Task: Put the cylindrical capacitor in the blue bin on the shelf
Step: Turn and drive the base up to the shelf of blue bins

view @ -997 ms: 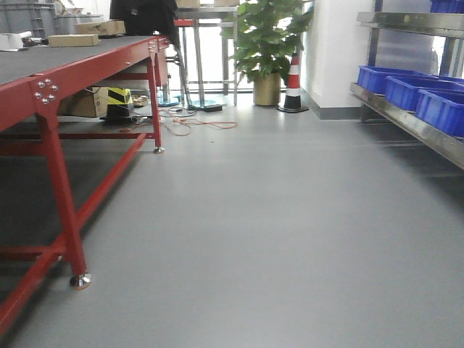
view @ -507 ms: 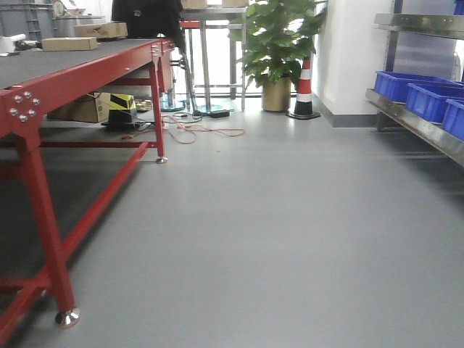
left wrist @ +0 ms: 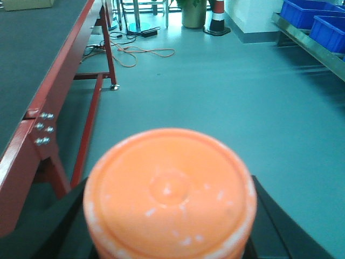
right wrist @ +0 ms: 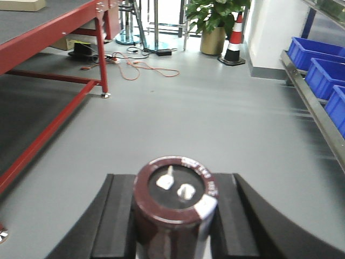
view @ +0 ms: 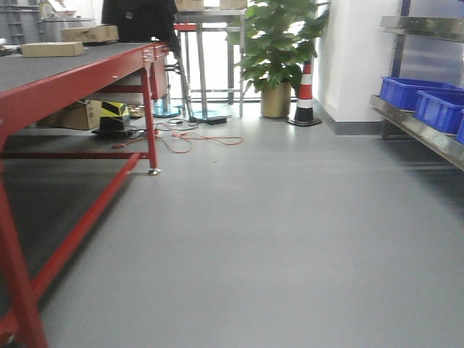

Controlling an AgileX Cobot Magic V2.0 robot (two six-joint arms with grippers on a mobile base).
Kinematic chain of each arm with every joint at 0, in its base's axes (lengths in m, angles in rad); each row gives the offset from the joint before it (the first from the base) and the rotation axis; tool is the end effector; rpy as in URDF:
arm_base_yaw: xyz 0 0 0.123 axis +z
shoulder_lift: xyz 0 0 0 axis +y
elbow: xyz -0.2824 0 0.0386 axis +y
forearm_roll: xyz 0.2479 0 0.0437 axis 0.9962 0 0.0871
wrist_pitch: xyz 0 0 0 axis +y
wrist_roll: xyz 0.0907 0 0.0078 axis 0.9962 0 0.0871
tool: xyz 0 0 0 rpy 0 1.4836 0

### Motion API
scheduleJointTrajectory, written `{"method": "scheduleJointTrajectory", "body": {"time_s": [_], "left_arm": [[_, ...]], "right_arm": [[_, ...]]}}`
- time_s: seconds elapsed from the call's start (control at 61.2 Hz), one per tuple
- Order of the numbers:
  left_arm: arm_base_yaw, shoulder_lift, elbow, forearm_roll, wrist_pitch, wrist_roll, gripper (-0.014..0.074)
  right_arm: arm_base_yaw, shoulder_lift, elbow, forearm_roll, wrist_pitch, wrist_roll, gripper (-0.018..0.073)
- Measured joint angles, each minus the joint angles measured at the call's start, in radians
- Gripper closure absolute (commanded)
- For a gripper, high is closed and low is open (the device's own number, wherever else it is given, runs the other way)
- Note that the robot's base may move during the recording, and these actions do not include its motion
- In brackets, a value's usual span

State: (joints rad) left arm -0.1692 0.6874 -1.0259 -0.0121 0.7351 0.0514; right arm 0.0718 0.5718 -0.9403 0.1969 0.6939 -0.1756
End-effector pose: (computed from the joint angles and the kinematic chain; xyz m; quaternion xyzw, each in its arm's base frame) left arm 0.1105 -0.0196 0.4277 0.0877 0.8028 -0.0406 0.5883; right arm 0.0858 0.0176 0.4178 -0.0761 0.7789 0.0641 0.6192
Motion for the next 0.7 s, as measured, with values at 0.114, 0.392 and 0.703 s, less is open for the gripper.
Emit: {"method": "scheduleJointTrajectory", "body": {"time_s": [0.114, 0.392, 0.703], "left_arm": [[0.0, 0.0, 0.0, 0.0, 0.0, 0.0, 0.0708], [0.0, 0.0, 0.0, 0.001, 0.0, 0.0, 0.0708], [0.0, 0.0, 0.0, 0.001, 0.0, 0.0, 0.0708]], "right_arm": [[0.0, 0.0, 0.002, 0.0, 0.0, 0.0, 0.0721], [0.0, 0.0, 0.002, 0.001, 0.0, 0.0, 0.0721], [0.0, 0.0, 0.002, 0.001, 0.0, 0.0, 0.0721]]}}
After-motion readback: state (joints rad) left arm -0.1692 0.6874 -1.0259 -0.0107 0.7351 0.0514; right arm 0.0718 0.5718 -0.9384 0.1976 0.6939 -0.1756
